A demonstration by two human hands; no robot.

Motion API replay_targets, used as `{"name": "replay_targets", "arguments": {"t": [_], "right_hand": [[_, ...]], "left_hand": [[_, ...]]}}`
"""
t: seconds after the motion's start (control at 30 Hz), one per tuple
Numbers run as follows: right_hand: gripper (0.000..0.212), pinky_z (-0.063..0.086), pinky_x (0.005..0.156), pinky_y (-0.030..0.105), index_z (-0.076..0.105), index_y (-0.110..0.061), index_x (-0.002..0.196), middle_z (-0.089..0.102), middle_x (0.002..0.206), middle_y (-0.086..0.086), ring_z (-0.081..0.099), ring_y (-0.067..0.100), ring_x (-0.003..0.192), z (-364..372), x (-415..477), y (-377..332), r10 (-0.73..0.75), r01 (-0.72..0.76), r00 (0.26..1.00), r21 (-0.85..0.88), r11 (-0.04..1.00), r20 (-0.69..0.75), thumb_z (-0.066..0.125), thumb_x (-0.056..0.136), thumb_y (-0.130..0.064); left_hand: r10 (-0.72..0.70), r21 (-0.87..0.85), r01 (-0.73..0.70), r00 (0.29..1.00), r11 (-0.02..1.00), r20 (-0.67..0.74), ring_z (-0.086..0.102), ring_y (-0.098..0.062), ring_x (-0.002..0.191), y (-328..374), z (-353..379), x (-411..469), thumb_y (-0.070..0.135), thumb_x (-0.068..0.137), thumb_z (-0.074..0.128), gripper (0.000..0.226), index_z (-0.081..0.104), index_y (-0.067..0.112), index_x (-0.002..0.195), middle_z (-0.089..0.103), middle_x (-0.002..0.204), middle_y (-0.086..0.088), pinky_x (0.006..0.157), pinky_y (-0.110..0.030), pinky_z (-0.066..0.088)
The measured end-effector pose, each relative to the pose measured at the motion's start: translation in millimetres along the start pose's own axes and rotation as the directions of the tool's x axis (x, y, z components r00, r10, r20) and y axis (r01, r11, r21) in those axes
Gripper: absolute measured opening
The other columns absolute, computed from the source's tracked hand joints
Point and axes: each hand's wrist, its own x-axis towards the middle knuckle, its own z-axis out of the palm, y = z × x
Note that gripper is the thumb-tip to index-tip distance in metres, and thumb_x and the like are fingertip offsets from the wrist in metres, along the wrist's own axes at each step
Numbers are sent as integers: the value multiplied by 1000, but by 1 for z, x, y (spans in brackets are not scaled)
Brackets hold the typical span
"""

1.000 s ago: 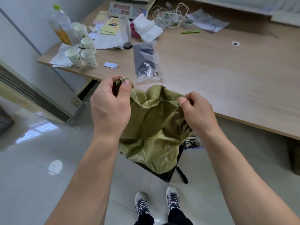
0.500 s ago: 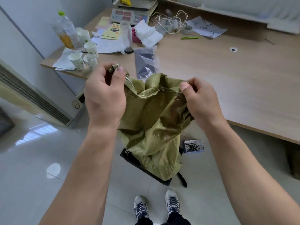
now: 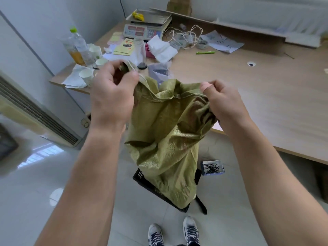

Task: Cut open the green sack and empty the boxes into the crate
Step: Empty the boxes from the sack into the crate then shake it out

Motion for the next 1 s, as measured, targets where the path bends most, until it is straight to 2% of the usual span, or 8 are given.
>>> {"name": "replay_targets", "arguments": {"t": [0.1,0.23,0.37,0.47,0.53,0.63,0.77,1.0], "right_hand": [[32,58,85,44,70,-25,102,74,91,0,72,17,88,-5,-5,1,22,-21,996,-17,1000,87,63,79,-47],[77,56,88,30,49,-22,141,72,105,6,71,15,98,-11,-6,-3,0,-15,989,105,994,146,73,70,-38],[87,56,88,27,41,-27,147,71,114,11,70,18,104,-18,-7,-6,-67,31,974,163,986,218,79,68,-23],[78,53,90,30,45,-25,145,70,117,14,70,19,101,-32,-8,-8,-95,56,977,203,978,191,76,75,-9],[70,54,87,30,50,-23,140,71,112,13,71,19,96,-43,-10,-12,-105,70,985,240,968,135,73,78,-3],[49,55,78,26,59,-23,123,70,101,4,68,13,87,-53,-14,-19,-138,148,988,167,975,-73,69,79,-3],[28,47,59,10,59,-20,104,62,85,-6,58,-8,64,-63,-21,-30,-187,223,921,68,972,-342,63,83,-2],[7,48,66,24,61,-22,89,60,78,-6,55,10,71,-89,-21,-30,-188,258,844,72,964,-502,67,88,-18]], "left_hand": [[-83,41,82,996,996,24,68,-24,84,-6,-6,6,9,73,55,31,69,29,91,72,85,1,80,-52,58],[-24,209,18,999,978,28,67,-16,82,-9,-11,10,8,76,53,33,68,34,92,71,85,6,77,-38,58],[2,285,14,998,959,-56,65,-10,87,-10,-22,23,14,86,55,29,66,31,107,69,96,8,81,-28,55],[40,223,-14,993,975,-112,56,2,73,-5,-35,39,17,93,57,16,63,24,106,62,84,13,65,-4,44],[61,189,-34,989,981,-135,52,3,69,-2,-44,49,19,93,59,10,60,25,100,57,79,17,59,-1,40],[57,130,-33,982,991,-182,50,-1,66,1,-55,63,21,92,58,2,58,23,91,54,74,17,60,-7,40],[37,27,-31,963,999,-266,46,-10,67,8,-72,78,32,83,58,10,55,26,76,47,68,13,66,-28,39],[56,-175,-115,949,978,-310,55,-13,78,25,-82,85,35,86,55,10,51,33,76,55,83,7,72,-31,50]]}}
